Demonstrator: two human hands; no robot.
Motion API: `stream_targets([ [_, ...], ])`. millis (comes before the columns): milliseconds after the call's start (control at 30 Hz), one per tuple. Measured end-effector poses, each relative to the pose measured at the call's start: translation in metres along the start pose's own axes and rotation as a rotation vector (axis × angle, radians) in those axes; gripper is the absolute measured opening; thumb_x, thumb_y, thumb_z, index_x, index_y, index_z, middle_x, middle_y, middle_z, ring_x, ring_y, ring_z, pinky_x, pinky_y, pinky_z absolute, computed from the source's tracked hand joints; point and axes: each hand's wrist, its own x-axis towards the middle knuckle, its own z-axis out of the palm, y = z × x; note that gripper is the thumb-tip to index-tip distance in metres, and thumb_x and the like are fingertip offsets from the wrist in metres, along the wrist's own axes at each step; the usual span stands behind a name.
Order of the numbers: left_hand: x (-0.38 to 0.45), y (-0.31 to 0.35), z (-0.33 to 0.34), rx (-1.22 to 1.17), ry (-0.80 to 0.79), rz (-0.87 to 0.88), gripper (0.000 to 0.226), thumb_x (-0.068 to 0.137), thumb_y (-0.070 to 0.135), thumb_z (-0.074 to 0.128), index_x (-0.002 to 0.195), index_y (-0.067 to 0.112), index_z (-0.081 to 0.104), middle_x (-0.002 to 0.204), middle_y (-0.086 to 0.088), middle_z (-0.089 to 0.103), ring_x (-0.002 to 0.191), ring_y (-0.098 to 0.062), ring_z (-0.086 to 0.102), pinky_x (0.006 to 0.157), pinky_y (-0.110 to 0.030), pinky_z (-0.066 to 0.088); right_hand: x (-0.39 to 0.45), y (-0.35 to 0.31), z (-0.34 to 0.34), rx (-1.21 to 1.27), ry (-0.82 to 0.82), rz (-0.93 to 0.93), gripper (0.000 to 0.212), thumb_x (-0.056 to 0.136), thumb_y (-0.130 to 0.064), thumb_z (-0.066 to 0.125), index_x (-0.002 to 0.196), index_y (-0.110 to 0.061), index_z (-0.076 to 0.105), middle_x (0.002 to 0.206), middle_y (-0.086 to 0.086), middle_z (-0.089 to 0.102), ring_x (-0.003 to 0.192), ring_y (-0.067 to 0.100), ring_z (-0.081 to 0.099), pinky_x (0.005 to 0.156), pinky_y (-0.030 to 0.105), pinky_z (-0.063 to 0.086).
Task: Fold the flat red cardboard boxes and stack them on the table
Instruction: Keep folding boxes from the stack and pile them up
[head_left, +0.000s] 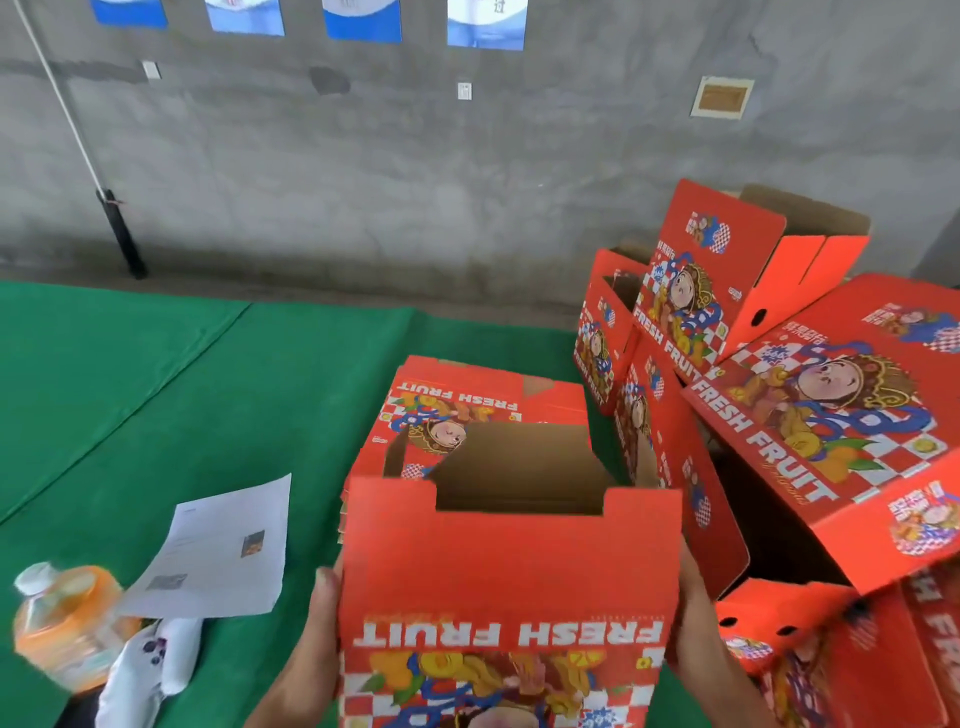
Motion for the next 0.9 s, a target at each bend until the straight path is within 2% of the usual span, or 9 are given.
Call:
stream_targets([
  [133,0.005,0.015,0.023,0.527,0.065,0.26,0.113,0.071,0.097,0.054,0.162,0.034,0.029,0.166,0.013,0.034,0.156,-0.019,0.028,0.121,-0.057,0.027,0.003,-0.013,0.014,-0.187,-0.068,-0.088,0.039,0.109,-0.002,0.033,0.14,-0.022,0.047,0.129,0.0,0.063,0.107,0.003,0.065,0.097,0.028,0.051],
  [333,0.002,0.003,0.032,0.681,0.036,0.336,0.072,0.086,0.061,0.074,0.149,0.034,0.051,0.164,0.01,0.038,0.154,-0.015,0.031,0.122,-0.063,0.025,-0.005,0.001,-0.016,-0.471,-0.092,-0.135,0.056,0.087,-0.05,0.074,0.138,-0.056,0.053,0.137,-0.031,0.059,0.126,-0.01,0.055,0.094,0.02,0.048],
  [500,0.009,0.053,0.069,0.401,-0.047,0.137,0.142,0.046,0.093,0.077,0.154,0.006,0.045,0.155,-0.015,0.049,0.12,0.004,0.064,0.125,-0.039,0.027,0.015,0.012,-0.024,-0.318,0.172,-0.111,0.046,0.099,0.003,0.048,0.125,-0.03,0.066,0.113,0.006,0.072,0.103,0.023,0.067,0.08,0.035,0.051],
  [633,-0.01,0.072,0.064,0.767,-0.434,0.063,0.07,0.062,0.045,0.097,0.103,-0.009,0.076,0.099,-0.005,0.08,0.11,0.004,0.066,0.112,-0.024,0.031,0.018,0.012,-0.025,-0.367,0.24,-0.059,0.03,0.086,-0.023,0.053,0.112,-0.022,0.067,0.094,0.003,0.069,0.095,0.026,0.064,0.076,0.033,0.051],
  [667,-0.012,0.069,0.05,0.814,-0.409,0.065,0.018,0.072,0.031,0.093,0.07,0.024,0.075,0.085,0.021,0.077,0.093,0.021,0.063,0.11,-0.02,0.027,0.017,0.012,-0.025,-0.385,0.243,-0.056,0.031,0.08,-0.03,0.052,0.106,-0.024,0.067,0.092,0.001,0.067,0.098,0.028,0.062,0.08,0.037,0.048],
  [700,-0.013,0.078,0.058,1.005,-0.634,0.044,0.043,0.095,0.032,0.072,0.052,0.04,0.066,0.097,0.045,0.067,0.098,0.033,0.053,0.107,-0.018,0.025,0.015,0.01,-0.023,-0.409,0.255,-0.052,0.028,0.077,-0.034,0.05,0.1,-0.028,0.064,0.093,-0.001,0.065,0.101,0.028,0.06,0.084,0.04,0.046],
  [733,-0.013,0.085,0.057,1.38,-0.507,0.317,0.059,0.11,0.036,0.044,0.055,0.056,0.053,0.122,0.044,0.06,0.117,0.027,0.049,0.11,-0.019,0.025,0.013,0.01,-0.021,-0.445,0.258,-0.07,0.028,0.076,-0.038,0.048,0.101,-0.033,0.062,0.098,-0.001,0.064,0.104,0.026,0.059,0.089,0.042,0.045],
  [800,-0.017,0.072,0.03,1.267,-0.382,0.696,0.062,0.115,0.035,0.028,0.07,0.041,0.071,0.124,0.019,0.07,0.118,-0.003,0.063,0.114,-0.043,0.032,0.01,0.01,-0.019,-0.48,0.263,-0.099,0.042,0.077,-0.044,0.045,0.116,-0.037,0.058,0.113,0.003,0.065,0.111,0.027,0.059,0.099,0.049,0.047],
  [900,-0.03,0.077,0.021,1.403,-0.348,0.739,0.044,0.109,0.049,0.037,0.087,0.042,0.073,0.119,0.02,0.069,0.118,-0.013,0.065,0.119,-0.049,0.027,0.007,0.005,-0.017,-0.5,0.249,-0.138,0.042,0.078,-0.053,0.04,0.118,-0.049,0.053,0.118,0.001,0.062,0.114,0.026,0.057,0.102,0.054,0.046],
])
